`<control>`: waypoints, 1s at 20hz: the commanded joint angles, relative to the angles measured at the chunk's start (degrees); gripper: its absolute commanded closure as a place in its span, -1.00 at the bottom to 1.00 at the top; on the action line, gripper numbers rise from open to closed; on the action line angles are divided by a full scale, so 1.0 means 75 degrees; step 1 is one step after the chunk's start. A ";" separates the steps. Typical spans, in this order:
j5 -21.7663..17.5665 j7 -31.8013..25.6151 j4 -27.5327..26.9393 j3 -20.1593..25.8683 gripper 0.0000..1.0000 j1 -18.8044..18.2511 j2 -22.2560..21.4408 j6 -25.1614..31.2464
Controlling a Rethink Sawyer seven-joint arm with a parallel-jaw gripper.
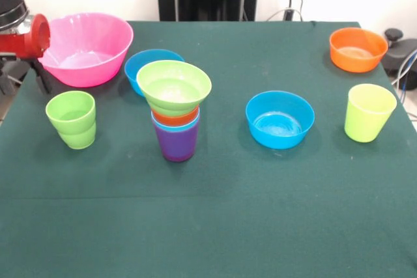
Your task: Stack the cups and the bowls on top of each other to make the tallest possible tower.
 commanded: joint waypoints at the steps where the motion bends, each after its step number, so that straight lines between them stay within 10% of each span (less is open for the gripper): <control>1: -0.0724 -0.1911 0.0965 -0.0084 -1.00 0.0050 0.0396 -0.0805; 20: -0.1251 -0.1464 0.1568 -0.0342 -1.00 -0.0069 0.0553 -0.2020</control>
